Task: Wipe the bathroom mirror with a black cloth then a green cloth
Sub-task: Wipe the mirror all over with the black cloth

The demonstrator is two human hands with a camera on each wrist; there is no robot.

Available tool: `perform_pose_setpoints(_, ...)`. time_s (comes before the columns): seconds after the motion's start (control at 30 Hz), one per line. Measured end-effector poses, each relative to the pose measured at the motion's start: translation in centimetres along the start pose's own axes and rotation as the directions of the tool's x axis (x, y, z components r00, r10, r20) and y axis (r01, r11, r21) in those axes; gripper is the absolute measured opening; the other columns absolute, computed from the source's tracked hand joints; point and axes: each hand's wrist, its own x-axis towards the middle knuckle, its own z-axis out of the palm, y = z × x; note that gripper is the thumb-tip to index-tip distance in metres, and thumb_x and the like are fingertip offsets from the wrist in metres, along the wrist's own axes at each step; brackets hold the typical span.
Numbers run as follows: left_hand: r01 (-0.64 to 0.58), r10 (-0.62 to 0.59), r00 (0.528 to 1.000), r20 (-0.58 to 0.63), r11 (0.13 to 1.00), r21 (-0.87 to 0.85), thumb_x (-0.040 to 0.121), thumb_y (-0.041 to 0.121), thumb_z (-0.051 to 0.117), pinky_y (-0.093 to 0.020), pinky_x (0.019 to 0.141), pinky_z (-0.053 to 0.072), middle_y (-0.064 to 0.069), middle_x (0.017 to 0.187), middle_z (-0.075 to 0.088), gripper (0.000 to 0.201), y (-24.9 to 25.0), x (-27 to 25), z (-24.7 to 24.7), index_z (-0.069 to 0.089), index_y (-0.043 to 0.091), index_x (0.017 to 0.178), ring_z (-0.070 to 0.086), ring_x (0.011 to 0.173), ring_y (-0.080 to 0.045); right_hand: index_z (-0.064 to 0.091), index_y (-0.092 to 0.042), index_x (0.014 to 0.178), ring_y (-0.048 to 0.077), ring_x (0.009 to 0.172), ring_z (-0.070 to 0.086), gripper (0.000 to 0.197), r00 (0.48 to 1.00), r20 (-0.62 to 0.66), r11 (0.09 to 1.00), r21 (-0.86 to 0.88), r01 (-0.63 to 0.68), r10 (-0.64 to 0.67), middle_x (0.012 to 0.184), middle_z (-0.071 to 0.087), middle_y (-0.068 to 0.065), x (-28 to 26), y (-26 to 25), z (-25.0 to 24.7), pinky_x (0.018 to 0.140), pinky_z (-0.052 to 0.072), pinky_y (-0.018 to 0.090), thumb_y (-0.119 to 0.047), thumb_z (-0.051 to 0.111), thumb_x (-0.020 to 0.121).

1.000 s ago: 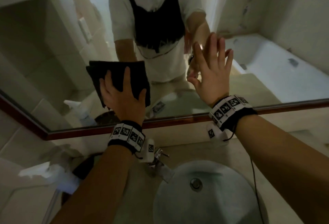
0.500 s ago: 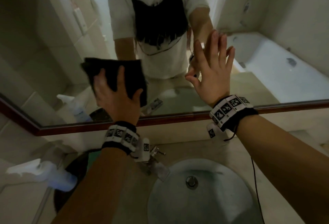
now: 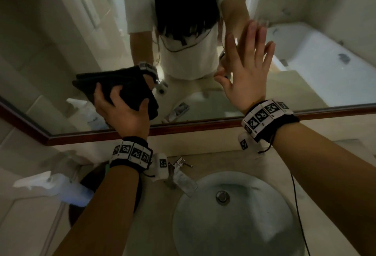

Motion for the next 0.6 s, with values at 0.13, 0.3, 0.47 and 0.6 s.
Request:
perform_pose_setpoints(0.13,-0.055,0.053,0.998,0.028,0.997,0.062,0.071,0.038,0.081,-0.052,0.118,0.027,-0.017,0.155,0.029,0.068,1.5,-2.9,2.2,0.048,0.015,0.125,0.027,0.143,-0.037,0.025,-0.018,0.157,0.052,0.146,0.012,0.086,1.0,-0.009,1.0,0.009,-0.012,0.012,0.158,0.016,0.033,-0.3,-0.3,0.2,0.114,0.011,0.07,-0.057,0.062,0.089)
perform_pose_setpoints(0.3,-0.09,0.081,0.993,0.09,0.991,0.095,0.07,0.036,0.084,-0.055,0.111,0.031,-0.022,0.152,0.033,0.066,2.5,-6.2,4.7,0.055,0.012,0.124,0.027,0.142,-0.043,0.027,-0.016,0.156,0.053,0.145,0.013,0.085,1.0,-0.009,1.0,-0.001,-0.013,0.013,0.157,0.018,0.034,-0.6,-0.3,0.6,0.114,0.012,0.07,-0.058,0.061,0.089)
perform_pose_setpoints(0.47,-0.1,0.089,0.991,0.096,0.988,0.116,0.069,0.041,0.084,-0.057,0.107,0.035,-0.021,0.151,0.034,0.069,1.6,-6.4,5.0,0.052,0.014,0.125,0.027,0.142,-0.043,0.03,-0.015,0.156,0.054,0.145,0.015,0.085,1.0,-0.01,0.999,-0.024,-0.023,0.022,0.156,0.019,0.035,-0.9,-0.4,0.7,0.114,0.014,0.069,-0.059,0.061,0.09)
perform_pose_setpoints(0.6,-0.071,0.061,0.993,0.096,0.992,0.101,0.068,0.039,0.086,-0.055,0.112,0.031,-0.022,0.151,0.033,0.071,-0.3,-5.9,4.3,0.048,0.015,0.123,0.026,0.142,-0.043,0.027,-0.016,0.156,0.053,0.145,0.012,0.086,0.999,-0.004,0.999,-0.01,-0.04,0.039,0.158,0.016,0.034,-1.1,-0.8,0.4,0.115,0.013,0.068,-0.056,0.062,0.09)
